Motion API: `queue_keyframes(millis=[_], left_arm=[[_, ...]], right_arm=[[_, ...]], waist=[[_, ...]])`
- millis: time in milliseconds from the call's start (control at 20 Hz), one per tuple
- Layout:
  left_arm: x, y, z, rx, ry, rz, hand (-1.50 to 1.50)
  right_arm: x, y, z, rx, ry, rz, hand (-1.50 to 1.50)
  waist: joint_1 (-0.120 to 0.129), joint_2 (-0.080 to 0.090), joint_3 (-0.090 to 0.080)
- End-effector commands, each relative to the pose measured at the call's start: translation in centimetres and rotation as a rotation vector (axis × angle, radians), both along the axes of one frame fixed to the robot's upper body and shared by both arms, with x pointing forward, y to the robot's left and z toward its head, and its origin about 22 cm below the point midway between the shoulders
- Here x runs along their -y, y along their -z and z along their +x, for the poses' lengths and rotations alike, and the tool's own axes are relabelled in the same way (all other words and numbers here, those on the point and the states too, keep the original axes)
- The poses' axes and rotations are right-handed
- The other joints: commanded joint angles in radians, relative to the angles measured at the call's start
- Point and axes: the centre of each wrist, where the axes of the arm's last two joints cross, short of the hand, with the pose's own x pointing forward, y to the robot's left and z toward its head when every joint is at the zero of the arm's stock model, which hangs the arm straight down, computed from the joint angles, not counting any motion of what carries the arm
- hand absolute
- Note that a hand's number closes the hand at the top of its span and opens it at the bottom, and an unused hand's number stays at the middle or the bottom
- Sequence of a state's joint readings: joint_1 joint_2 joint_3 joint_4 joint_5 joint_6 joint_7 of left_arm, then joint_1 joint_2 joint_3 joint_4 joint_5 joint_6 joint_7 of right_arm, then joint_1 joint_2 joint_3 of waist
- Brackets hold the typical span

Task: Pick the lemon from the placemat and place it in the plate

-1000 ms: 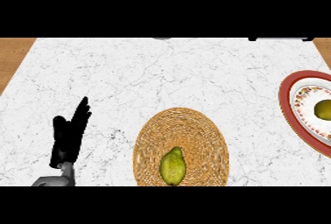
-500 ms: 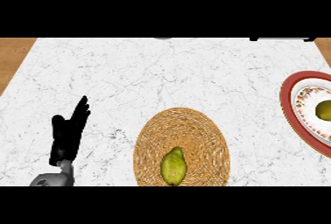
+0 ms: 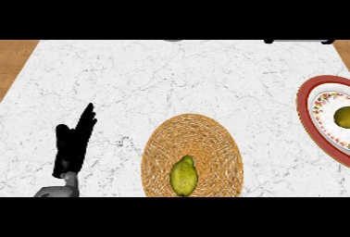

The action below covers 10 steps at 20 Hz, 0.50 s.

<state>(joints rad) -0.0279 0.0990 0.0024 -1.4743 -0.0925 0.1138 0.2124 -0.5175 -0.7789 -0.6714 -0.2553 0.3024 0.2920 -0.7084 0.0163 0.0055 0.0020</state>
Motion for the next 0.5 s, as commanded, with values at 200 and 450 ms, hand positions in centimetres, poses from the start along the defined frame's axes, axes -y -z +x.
queue_keyframes(millis=[200, 450], left_arm=[[0.3, -0.7, 1.2, -0.001, -0.003, -0.003, 0.0], [0.2, 1.3, 1.0, 0.015, -0.004, -0.001, 0.0]], right_arm=[[0.0, 2.4, -2.0, -0.011, 0.052, -0.038, -1.5], [-0.2, 3.2, -2.5, -0.056, 0.084, -0.054, -1.5]], waist=[[0.006, 0.005, 0.002], [0.001, 0.006, 0.001]])
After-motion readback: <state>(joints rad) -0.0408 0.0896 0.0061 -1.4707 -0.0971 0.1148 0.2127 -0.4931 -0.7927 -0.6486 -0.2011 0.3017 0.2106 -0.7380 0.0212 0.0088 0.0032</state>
